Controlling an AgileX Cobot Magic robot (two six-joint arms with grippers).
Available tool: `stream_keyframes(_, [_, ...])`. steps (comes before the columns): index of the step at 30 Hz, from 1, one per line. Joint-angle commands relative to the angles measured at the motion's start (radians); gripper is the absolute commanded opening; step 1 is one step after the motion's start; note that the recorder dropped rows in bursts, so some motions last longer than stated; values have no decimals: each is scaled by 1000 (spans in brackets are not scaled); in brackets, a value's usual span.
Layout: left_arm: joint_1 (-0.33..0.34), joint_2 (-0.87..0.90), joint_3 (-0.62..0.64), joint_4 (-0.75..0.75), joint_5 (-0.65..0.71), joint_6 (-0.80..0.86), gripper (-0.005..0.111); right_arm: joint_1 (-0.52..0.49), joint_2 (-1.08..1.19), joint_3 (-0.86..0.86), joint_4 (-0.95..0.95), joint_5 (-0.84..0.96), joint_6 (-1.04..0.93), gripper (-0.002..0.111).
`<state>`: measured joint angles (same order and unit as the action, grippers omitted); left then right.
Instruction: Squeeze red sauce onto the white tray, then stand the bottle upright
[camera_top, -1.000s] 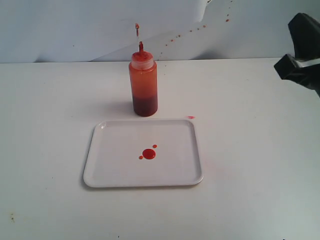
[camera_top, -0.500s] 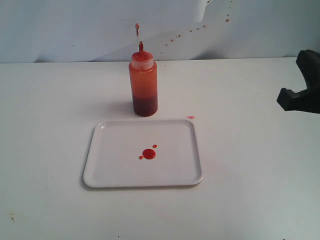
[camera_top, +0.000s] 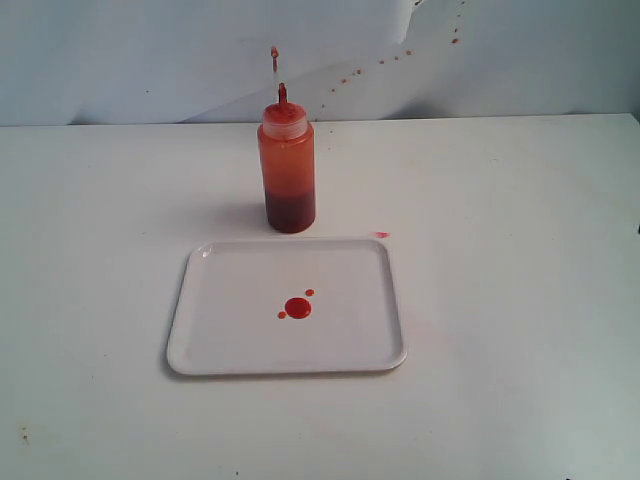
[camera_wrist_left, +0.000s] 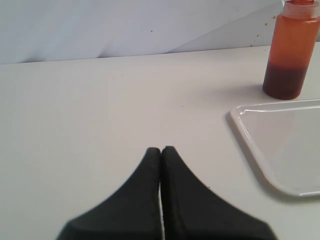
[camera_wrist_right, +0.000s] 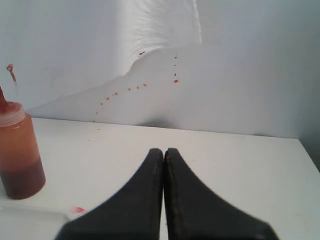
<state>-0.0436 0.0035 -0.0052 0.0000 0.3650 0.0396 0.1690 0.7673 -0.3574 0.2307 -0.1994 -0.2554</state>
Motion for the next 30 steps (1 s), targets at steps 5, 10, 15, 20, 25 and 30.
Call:
stream_keyframes(5, [-5,-4,5,0,-7,-5,0,-19,-107,168,-3,-90,-22,0])
stream_keyframes(10, [-5,-4,5,0,-7,-3,0,-19,-188,288,79,-162,-19,0])
stream_keyframes(15, [-5,-4,5,0,-7,-3,0,-19,-286,357,81,-177,-33,0])
stream_keyframes(20, [-5,-4,5,0,-7,-5,0,-19,-463,357,81,-178,-168,0])
stream_keyframes(25, [-5,-4,5,0,-7,-5,0,-19,-670,357,101,-178,-290,0])
stream_keyframes(30, [-5,-4,5,0,-7,-1,0,-19,-670,357,101,-178,-290,0])
